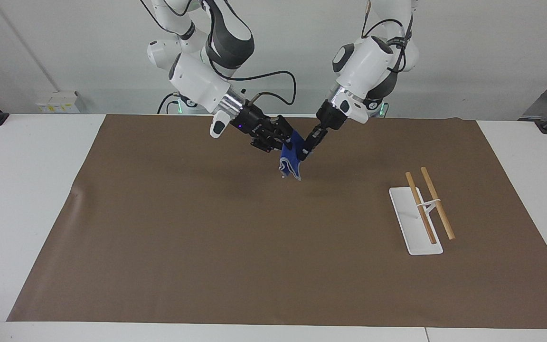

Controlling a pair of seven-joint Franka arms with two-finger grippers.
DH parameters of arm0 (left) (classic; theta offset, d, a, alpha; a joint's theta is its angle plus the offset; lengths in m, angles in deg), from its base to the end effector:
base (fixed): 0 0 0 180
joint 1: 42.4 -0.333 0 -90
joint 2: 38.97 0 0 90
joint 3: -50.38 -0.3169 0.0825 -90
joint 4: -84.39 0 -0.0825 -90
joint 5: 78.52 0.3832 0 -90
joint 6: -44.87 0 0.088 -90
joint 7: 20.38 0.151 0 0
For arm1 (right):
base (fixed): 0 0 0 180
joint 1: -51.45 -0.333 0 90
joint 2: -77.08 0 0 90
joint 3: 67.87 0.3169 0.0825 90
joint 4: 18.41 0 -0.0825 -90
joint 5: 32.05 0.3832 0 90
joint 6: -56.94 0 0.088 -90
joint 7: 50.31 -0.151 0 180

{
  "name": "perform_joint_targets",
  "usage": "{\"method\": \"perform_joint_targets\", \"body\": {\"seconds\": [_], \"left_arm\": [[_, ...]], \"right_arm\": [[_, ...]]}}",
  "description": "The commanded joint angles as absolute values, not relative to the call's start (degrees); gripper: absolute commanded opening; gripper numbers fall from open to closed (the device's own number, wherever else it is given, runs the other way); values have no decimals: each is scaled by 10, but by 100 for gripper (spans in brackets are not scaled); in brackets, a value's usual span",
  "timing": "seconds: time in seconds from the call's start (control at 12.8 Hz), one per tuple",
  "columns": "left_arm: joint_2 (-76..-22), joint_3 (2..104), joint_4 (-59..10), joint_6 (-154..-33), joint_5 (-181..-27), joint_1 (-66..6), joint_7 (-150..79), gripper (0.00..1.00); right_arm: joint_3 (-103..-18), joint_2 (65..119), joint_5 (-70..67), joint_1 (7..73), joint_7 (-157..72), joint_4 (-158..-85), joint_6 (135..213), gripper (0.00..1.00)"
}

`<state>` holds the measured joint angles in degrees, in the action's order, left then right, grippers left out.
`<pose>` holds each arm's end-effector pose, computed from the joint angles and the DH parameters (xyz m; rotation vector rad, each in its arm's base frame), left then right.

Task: Right arm passes towel to left arm to hang
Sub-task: 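Grasp the towel with the left gripper while the right gripper releases it, then carry the towel with the left gripper toward the wooden sticks on the tray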

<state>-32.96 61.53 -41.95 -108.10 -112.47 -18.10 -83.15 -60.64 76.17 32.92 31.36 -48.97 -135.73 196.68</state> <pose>0.4715 -0.3312 0.4523 2.2094 1.1032 0.0853 0.5254 0.3028 0.4664 -2.1831 0.2874 -0.1771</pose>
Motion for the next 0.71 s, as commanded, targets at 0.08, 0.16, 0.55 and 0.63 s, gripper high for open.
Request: {"method": "perform_joint_targets", "body": {"seconds": [0.08,0.16,0.55,0.63], "left_arm": [[-318,614,-423,-1059,-1135,-191,-762,2],[-318,613,-423,-1060,-1135,-191,-758,1],[-318,612,-423,-1060,-1135,-192,-757,0],[-318,610,-423,-1060,-1135,-193,-756,0]], "right_arm": [[-603,753,297,318,-497,-1359,1975,100],[-603,751,297,319,-497,-1359,1975,100],[-605,749,291,322,-497,-1361,1975,100],[-606,748,278,323,-497,-1361,1975,100]]}}
